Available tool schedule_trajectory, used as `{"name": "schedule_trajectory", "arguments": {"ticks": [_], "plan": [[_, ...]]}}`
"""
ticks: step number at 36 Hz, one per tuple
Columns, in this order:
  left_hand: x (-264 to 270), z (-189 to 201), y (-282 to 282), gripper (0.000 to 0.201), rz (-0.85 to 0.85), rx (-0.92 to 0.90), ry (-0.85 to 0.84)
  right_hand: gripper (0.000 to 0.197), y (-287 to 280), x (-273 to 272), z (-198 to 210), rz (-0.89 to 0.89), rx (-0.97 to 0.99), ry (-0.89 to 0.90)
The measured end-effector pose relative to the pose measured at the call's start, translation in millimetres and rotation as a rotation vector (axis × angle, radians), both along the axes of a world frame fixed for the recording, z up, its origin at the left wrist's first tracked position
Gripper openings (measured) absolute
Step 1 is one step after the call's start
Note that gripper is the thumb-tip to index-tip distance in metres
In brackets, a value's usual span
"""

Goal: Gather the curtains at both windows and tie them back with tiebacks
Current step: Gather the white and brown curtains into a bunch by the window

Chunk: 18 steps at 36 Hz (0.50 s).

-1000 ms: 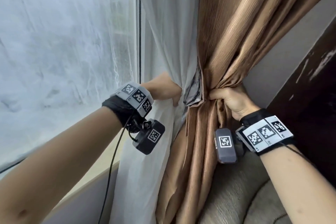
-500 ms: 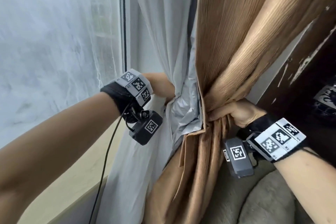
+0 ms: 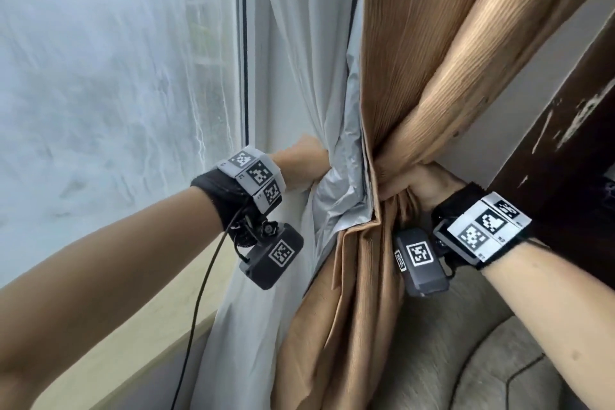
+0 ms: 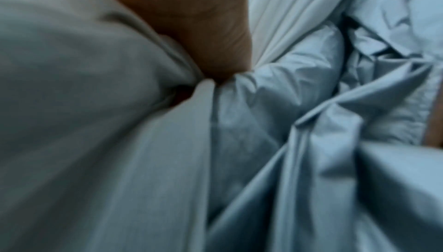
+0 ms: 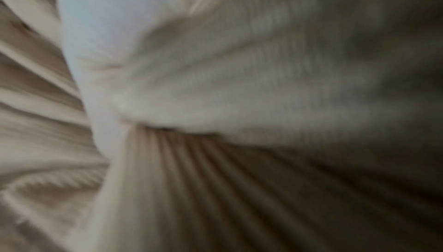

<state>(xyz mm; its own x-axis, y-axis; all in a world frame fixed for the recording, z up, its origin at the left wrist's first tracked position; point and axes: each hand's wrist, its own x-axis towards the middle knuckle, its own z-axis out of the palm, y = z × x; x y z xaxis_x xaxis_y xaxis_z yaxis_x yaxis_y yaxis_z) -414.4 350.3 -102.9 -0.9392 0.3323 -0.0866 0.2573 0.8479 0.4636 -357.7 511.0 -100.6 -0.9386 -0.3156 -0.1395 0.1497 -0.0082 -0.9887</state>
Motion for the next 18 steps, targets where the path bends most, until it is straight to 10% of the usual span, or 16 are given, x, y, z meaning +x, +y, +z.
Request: {"name": "schedule_trajectory", "arguments": {"ticks": [4, 12, 18], "plan": [[-11.5, -7.0, -24.6, 0.044, 0.097, 0.080, 0.178, 0.056, -17.8, 0.0, 4.1, -0.126, 0.065, -0.034], [23.1, 22.8, -77.2, 0.067, 0.009, 0.650, 0.012, 0.086, -32.0, 8.1, 7.5, -0.206, 0.068, 0.003], [63.9, 4.8, -98.3, 0.031, 0.009, 0.776, 0.164, 0.073, -29.0, 12.0, 5.5, -0.245, 0.055, 0.023]]}}
